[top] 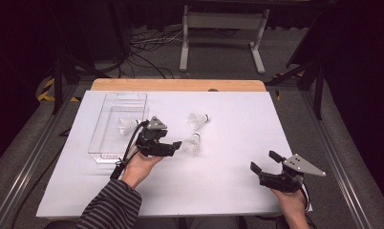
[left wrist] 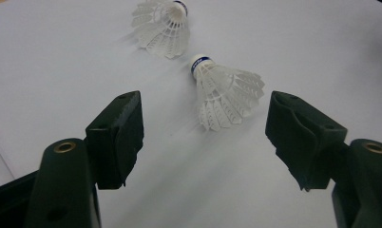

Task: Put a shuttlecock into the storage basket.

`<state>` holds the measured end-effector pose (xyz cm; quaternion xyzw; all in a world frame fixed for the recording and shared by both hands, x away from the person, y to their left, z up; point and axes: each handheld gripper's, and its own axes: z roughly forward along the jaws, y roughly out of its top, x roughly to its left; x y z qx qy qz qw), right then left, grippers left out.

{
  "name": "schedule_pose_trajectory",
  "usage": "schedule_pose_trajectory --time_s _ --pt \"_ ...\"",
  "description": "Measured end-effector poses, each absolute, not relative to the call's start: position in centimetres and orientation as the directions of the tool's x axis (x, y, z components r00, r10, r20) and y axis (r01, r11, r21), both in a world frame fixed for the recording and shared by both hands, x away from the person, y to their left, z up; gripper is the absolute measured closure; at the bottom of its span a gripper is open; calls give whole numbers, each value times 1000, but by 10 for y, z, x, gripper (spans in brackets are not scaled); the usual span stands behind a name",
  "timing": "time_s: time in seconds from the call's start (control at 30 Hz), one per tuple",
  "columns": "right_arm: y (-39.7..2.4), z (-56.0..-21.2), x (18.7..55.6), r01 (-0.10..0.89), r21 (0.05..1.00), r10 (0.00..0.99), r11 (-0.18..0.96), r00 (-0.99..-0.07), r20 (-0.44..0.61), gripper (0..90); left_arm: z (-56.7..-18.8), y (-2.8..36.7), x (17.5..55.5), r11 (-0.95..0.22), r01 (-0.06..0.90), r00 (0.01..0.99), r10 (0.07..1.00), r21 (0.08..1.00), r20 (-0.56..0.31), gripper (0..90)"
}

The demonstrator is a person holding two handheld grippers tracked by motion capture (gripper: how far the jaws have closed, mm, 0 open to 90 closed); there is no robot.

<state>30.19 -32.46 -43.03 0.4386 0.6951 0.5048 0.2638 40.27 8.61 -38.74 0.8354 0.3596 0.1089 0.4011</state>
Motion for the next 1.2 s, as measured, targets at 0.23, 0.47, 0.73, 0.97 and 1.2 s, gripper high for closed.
schedule_pose_trajectory --time_s 0.23,0.47,0.73,0.97,1.2 --pt "-324 -430 302 341 934 876 109 -478 72 131 -386 83 409 -424 549 708 694 720 -132 319" --pt "-324 -430 302 341 933 876 111 -478 70 131 -383 80 415 -448 571 707 694 687 -135 372" --pt "-324 -430 302 342 933 876 110 -478 72 131 -386 75 422 -476 600 703 696 643 -142 395" --pt "-324 -430 302 341 934 876 112 -478 70 131 -385 72 430 -485 627 695 702 610 -155 403" --pt "-324 -430 302 342 933 875 114 -479 68 132 -386 69 436 -504 639 692 707 580 -147 421"
